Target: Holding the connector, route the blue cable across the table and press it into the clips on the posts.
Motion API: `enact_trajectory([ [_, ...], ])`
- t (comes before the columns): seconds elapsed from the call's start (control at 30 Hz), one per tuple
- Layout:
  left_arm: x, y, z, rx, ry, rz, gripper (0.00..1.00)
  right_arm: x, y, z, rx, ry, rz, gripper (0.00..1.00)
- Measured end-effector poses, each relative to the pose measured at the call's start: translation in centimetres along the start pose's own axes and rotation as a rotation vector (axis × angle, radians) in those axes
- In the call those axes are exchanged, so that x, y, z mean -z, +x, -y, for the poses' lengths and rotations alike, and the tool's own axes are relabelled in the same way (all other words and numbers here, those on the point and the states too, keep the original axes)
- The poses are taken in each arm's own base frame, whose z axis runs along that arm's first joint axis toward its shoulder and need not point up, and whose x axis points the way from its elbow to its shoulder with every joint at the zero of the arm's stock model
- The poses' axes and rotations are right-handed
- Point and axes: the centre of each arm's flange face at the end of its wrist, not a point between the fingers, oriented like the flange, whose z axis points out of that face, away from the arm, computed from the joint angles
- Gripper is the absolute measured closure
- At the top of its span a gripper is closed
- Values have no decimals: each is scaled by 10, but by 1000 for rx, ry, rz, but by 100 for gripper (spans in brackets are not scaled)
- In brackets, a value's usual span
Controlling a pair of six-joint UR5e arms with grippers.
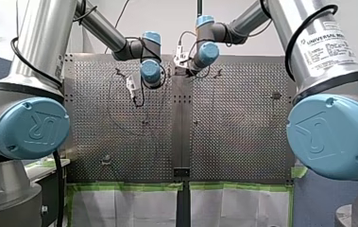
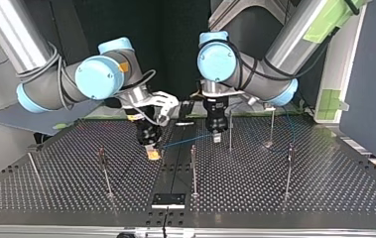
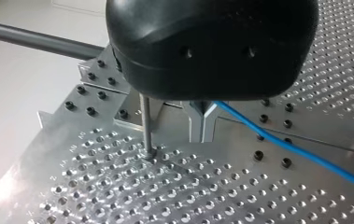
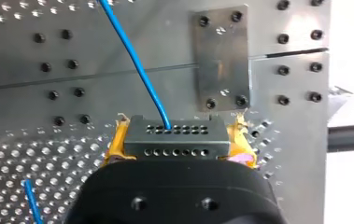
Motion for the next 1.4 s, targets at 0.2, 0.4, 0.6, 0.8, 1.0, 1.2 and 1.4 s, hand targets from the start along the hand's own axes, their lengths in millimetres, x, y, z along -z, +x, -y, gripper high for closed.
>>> enact_trajectory([
  [0.2,-6,-12,8,4,31,18,100,4,10,-4,-3,0,-12,100],
  [0.4,-14,-29,14,13,43,43,100,6,17,-7,-4,4,-20,100],
  [0.6,-21,-34,11,17,54,52,100,7,20,-7,-4,21,-21,100],
  [0.8,-32,-37,2,20,62,60,100,4,21,-10,-18,41,-22,100],
  [1.0,-52,-43,-13,24,69,81,100,-2,22,-20,-38,52,-24,100],
  [1.2,-73,-32,-20,4,86,51,100,-14,11,-32,-46,43,-7,100],
  [1.4,-91,-18,-18,5,119,38,100,-21,17,-45,-47,26,-21,100],
])
